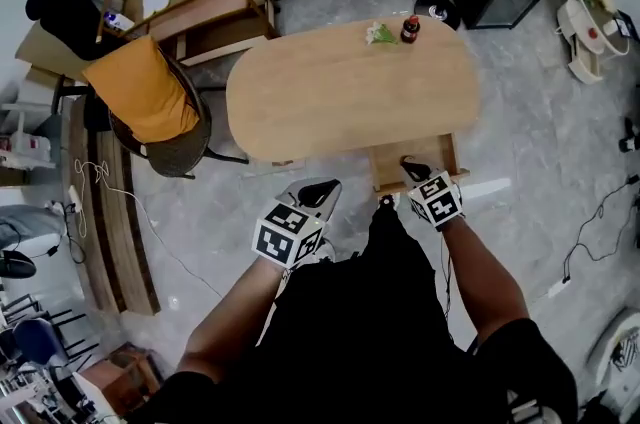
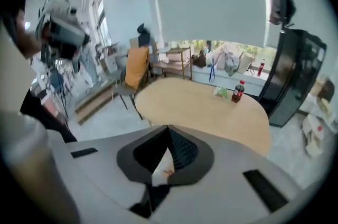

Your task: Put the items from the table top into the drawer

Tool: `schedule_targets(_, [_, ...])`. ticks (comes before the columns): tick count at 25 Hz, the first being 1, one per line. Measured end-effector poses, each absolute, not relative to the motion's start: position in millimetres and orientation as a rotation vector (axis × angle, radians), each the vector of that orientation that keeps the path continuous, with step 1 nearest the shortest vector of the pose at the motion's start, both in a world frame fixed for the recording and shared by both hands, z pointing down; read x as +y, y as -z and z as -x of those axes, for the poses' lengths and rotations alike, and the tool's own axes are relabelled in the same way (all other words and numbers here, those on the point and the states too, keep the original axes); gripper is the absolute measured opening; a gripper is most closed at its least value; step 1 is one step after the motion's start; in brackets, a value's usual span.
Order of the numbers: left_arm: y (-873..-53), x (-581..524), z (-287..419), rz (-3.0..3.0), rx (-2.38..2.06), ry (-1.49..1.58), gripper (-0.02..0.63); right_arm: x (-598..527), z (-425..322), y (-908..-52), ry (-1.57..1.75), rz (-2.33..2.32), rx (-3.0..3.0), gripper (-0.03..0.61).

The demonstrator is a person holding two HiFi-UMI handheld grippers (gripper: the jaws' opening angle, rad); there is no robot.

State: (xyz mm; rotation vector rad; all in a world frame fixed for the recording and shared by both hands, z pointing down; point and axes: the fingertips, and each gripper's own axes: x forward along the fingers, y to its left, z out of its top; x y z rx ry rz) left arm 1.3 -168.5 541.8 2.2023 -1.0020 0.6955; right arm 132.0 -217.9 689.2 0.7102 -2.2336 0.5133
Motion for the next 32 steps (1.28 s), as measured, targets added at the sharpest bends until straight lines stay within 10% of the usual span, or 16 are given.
schedule_targets(11, [-463.8,-28.0,37.2,-2.459,-0.889,-0.625,0.005,-40.5,-61.7,-460.1,-0.787,-1.06,-2.649,0.003])
schedule_targets(32, [-423.0,7.1,-65.4,-2.519,-0.924,-0.509,0.005,16.6,-128.0,-402.2,-0.495,-0.964,-2.704,0.003])
